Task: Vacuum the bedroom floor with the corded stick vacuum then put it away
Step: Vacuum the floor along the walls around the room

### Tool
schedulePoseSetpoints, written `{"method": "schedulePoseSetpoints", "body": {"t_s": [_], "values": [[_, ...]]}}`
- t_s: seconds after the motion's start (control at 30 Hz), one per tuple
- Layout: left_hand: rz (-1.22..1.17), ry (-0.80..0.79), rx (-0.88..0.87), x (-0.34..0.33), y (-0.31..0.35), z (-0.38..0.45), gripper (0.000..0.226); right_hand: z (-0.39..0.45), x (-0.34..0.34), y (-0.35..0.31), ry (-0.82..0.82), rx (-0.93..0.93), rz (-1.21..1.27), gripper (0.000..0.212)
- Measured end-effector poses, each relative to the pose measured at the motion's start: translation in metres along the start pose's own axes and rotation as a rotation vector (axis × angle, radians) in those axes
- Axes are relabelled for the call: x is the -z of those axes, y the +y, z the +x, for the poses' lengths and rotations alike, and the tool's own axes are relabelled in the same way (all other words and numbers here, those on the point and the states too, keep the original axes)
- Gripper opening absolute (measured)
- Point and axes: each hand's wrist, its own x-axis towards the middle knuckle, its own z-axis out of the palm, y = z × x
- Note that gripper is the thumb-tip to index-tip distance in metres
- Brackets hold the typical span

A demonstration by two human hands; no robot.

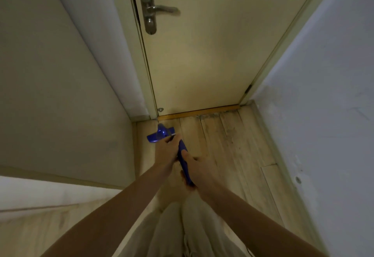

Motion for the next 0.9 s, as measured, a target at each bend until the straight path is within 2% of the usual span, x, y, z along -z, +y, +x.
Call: {"method": "schedulePoseSetpoints", "body": {"t_s": [0.27,0.43,0.57,0.67,0.9], "values": [[0.136,-0.011,0.013,0.024,0.011,0.043,0.03,0.034,-0.042,0.0,-0.003,0.056,-0.008,0.045],[0.113,-0.052,0.017,0.039,0.016,0.029,0.018,0.021,-0.05,-0.004,0.003,0.047,0.022,0.042],[0.089,-0.073,0.014,0.043,0.01,0.018,0.02,0.011,-0.047,0.002,-0.011,0.03,0.043,0.039],[0.062,-0.038,0.011,0.039,0.017,0.023,0.013,0.016,-0.051,-0.006,0.003,0.037,0.04,0.04],[0.068,0.05,0.002,0.077,0.031,0.055,0.019,0.024,-0.093,-0.026,-0.05,0.032,0.055,0.038]]}}
